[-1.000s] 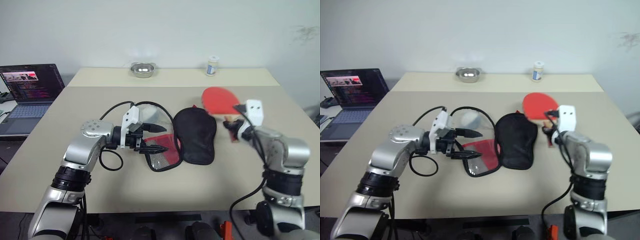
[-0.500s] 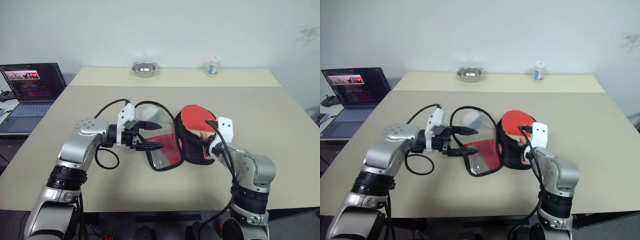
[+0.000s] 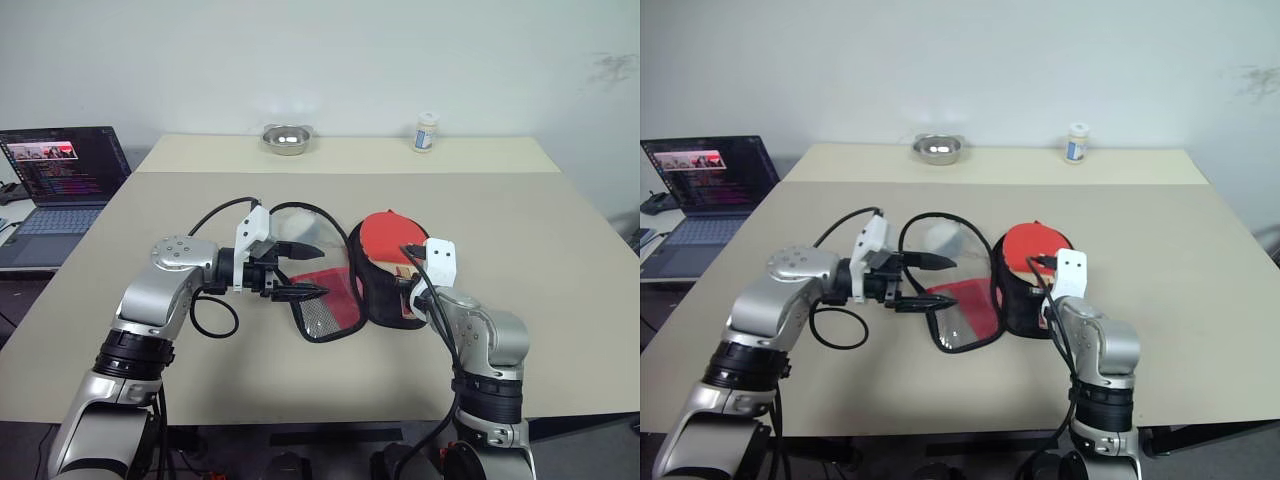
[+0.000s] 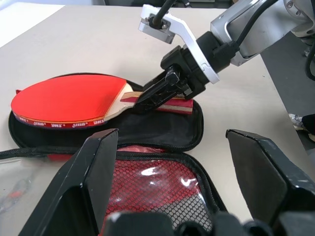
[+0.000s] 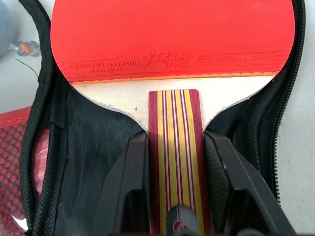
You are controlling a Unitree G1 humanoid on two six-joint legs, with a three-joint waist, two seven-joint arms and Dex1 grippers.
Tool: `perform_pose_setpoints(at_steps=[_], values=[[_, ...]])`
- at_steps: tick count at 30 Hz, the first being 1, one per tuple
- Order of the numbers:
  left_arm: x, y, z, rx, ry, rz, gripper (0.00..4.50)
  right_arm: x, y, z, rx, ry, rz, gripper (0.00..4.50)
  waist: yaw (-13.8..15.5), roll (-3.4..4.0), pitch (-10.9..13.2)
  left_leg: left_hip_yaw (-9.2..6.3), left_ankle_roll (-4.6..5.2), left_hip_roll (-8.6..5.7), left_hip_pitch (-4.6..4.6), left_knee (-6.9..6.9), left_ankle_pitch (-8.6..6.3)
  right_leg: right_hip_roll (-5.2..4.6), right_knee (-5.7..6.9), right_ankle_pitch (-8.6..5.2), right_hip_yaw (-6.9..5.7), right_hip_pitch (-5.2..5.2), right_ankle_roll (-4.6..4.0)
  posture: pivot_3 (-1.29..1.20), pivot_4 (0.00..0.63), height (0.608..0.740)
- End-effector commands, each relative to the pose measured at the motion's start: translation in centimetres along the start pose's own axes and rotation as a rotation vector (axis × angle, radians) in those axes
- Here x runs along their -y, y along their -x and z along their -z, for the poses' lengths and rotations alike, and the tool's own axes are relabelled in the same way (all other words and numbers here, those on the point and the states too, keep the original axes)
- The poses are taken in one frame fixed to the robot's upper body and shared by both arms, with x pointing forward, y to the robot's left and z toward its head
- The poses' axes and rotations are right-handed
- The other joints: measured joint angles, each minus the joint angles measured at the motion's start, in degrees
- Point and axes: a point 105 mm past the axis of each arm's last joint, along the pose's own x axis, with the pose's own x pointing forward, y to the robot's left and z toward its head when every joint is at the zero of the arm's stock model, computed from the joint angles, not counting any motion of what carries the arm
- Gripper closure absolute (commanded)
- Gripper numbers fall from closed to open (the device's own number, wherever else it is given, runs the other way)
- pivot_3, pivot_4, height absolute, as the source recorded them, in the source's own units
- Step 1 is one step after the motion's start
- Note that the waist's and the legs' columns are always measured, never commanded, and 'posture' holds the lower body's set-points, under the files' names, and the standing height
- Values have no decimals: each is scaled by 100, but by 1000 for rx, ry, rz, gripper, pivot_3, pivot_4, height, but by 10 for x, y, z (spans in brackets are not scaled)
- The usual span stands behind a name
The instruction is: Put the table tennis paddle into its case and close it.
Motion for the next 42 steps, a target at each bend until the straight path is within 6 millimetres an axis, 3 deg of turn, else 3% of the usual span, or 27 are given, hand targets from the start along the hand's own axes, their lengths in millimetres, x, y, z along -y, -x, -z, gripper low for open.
perform_pose_setpoints(at_steps=[1,4,11,14,19,22,24,26,29,36,42], values=[[0,4,-13,10,-56,-3,705,-1,1,-5,41,-11,12,3378,0,0,0,0,0,1,0,0,0,0,0,0,0,0,0,0,150,740],[0,4,-12,9,-54,-5,705,2,2,-7,66,-41,18,3378,0,0,0,-1,0,0,0,0,0,0,0,0,-1,0,0,0,150,740],[1,5,-9,9,-46,-11,705,-12,15,-7,92,49,-26,1167,0,0,0,-1,0,0,-1,-2,0,-1,-3,0,0,0,0,0,150,740],[1,7,-8,7,-36,-26,705,-18,28,-19,168,165,-52,47,0,0,0,-2,0,1,-1,-4,0,-1,-4,-1,-1,0,0,0,150,740],[0,16,-2,-8,-18,-58,705,-23,56,-40,242,319,-173,16,2,-1,0,-2,0,0,-1,-2,0,-1,-5,-1,-2,0,0,0,150,740],[-1,23,4,-25,2,-88,705,-11,80,-50,216,446,-309,16,6,-2,1,-5,0,1,-2,-4,0,-1,-6,-1,-6,0,1,0,150,740],[-2,24,6,-29,7,-93,705,2,86,-57,207,484,-312,16,11,-3,2,-3,1,-2,-1,-3,-1,0,-8,-1,-6,2,0,0,150,740],[-2,21,6,-26,8,-91,705,15,82,-61,205,485,-261,16,16,-10,1,-6,2,-2,-1,-2,-1,-1,-13,-1,-8,5,0,0,150,740],[-3,17,6,-22,6,-86,705,18,69,-51,178,473,-228,16,5,-11,1,-8,1,3,0,-3,-1,-2,-12,-1,-8,5,0,0,150,740],[-2,16,5,-23,-1,-72,705,-11,43,-14,111,401,-235,16,-5,-10,2,-6,1,12,-2,-6,0,2,-6,-1,-5,-3,0,0,150,740],[-3,15,3,-21,-18,-61,705,-6,25,0,84,352,-156,16,5,-11,2,1,1,-8,-9,3,-1,-2,-11,-1,-3,-2,1,0,150,740]])
